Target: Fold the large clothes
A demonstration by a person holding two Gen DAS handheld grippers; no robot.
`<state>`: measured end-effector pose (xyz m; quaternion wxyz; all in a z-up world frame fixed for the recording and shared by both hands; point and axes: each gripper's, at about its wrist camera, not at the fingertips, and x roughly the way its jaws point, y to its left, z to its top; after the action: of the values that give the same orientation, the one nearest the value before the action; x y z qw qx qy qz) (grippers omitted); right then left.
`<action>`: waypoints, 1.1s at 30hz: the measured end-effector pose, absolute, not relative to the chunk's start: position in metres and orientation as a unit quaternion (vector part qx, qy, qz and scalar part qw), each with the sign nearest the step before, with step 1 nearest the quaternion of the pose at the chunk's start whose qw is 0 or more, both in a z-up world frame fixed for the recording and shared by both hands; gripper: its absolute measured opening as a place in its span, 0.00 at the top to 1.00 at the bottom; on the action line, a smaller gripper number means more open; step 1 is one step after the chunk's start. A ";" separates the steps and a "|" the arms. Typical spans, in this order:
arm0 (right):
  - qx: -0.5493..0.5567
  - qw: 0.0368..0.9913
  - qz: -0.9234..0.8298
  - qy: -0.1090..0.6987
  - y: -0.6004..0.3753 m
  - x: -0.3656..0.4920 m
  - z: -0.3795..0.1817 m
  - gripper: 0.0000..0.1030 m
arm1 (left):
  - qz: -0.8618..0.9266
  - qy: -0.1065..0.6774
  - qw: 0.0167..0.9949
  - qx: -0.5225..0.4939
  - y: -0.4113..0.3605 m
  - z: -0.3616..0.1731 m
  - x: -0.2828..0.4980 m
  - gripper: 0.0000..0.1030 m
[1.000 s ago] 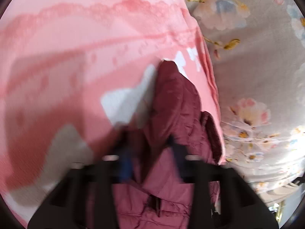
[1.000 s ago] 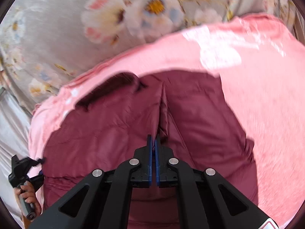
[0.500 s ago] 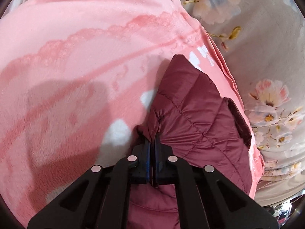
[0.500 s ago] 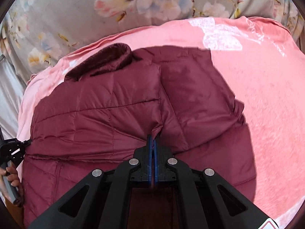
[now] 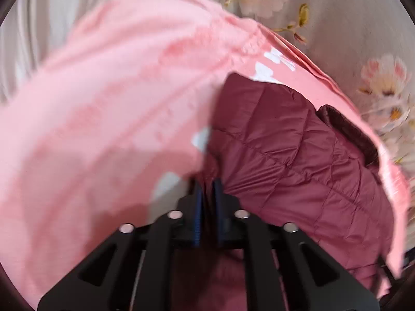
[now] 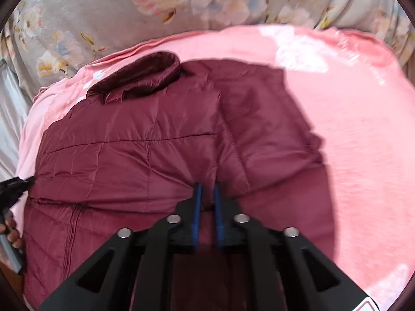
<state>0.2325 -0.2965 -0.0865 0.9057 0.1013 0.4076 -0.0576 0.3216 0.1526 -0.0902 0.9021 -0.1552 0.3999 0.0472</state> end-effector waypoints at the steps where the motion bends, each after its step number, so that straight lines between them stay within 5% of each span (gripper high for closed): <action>1: 0.090 0.910 -0.071 0.398 -0.296 0.224 -0.079 0.82 | 0.066 0.392 0.909 -0.128 0.152 -0.081 0.313 0.71; 11: 0.052 0.935 0.029 0.348 -0.205 0.237 -0.029 0.81 | -0.028 0.346 0.936 -0.057 0.083 -0.009 0.295 0.70; 22: 0.007 0.914 0.048 0.402 -0.145 0.266 -0.090 0.85 | -0.060 0.413 0.908 -0.022 0.026 -0.080 0.314 0.70; 33: -0.001 0.912 0.044 0.408 -0.139 0.262 -0.108 0.86 | -0.052 0.398 0.916 0.001 0.022 -0.104 0.304 0.70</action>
<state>0.2624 -0.1395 -0.1075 0.9120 -0.0009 0.4079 0.0439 0.3036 0.0220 -0.1037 0.9157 0.0008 0.3985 -0.0524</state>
